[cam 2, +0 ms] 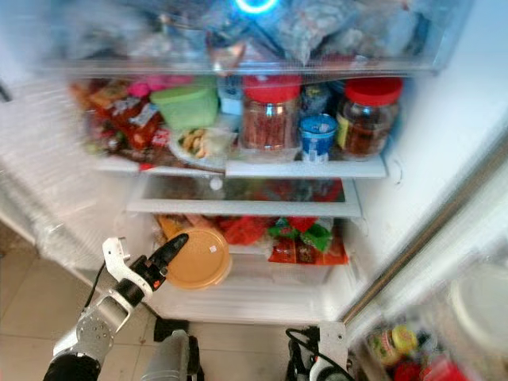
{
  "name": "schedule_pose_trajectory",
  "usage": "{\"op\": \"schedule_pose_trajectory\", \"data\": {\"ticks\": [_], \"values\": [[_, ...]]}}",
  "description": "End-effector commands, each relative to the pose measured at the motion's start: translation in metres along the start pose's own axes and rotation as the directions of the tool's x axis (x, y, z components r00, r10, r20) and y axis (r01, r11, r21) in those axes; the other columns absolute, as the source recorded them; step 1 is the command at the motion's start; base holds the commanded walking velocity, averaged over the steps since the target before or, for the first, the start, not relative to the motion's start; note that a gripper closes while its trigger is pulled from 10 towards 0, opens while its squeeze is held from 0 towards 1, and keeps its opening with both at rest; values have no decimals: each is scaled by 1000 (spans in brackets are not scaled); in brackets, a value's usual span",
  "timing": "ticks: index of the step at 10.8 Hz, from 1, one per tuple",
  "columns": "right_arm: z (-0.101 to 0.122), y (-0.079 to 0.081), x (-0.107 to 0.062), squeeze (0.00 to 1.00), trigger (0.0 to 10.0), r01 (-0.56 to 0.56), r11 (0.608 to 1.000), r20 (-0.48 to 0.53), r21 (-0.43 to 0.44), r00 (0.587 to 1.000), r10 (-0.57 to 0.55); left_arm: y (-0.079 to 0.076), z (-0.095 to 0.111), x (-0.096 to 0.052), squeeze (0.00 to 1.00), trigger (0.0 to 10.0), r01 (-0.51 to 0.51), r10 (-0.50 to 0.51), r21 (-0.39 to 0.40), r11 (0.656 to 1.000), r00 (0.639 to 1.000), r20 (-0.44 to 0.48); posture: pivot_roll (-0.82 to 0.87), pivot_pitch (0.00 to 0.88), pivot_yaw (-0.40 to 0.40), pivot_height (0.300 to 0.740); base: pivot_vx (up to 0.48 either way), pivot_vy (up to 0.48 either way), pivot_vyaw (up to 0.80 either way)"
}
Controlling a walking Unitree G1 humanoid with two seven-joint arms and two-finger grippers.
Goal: Restocking fridge
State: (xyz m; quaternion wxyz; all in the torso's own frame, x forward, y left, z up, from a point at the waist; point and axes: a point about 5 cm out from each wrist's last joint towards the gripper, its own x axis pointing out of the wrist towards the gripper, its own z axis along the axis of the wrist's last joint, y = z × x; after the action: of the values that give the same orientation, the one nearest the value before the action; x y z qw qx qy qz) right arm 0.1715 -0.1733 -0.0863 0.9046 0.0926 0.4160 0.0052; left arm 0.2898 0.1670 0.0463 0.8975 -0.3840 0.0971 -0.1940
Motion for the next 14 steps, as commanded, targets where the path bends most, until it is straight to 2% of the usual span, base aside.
{"op": "schedule_pose_trajectory", "data": {"ticks": [1,4,8,10,11,13,14], "values": [[-34,9,-7,0,10000,-15,999,-129,37,991,20,2,1,-1,0,10000,-4,5,16,1000,1000,-7,56,131,71,633,322,0,0],[-34,9,-7,0,10000,-19,999,-130,34,991,23,0,2,0,0,10000,6,-6,17,1000,1000,-5,56,128,71,633,324,0,0],[-34,9,-7,0,10000,-20,999,-131,35,991,24,-8,12,6,0,10000,37,-38,23,999,998,44,56,126,72,633,0,0,0],[-34,10,-7,0,10000,-24,999,-130,34,991,28,-5,20,18,0,10000,-3,3,-2,1000,995,103,50,126,73,633,0,0,0],[-34,10,-7,0,10000,-25,999,-129,32,991,29,-5,20,22,0,10000,-10,10,-3,1000,995,101,48,128,72,633,0,0,0],[-34,9,-7,0,10000,-25,999,-130,26,991,28,1,27,35,0,10000,-125,125,-5,992,982,144,34,135,71,633,0,0,0],[-34,9,-8,0,10000,-25,999,-129,26,991,28,2,28,36,0,10000,-130,131,-15,991,980,149,34,135,71,633,0,0,0]]}}
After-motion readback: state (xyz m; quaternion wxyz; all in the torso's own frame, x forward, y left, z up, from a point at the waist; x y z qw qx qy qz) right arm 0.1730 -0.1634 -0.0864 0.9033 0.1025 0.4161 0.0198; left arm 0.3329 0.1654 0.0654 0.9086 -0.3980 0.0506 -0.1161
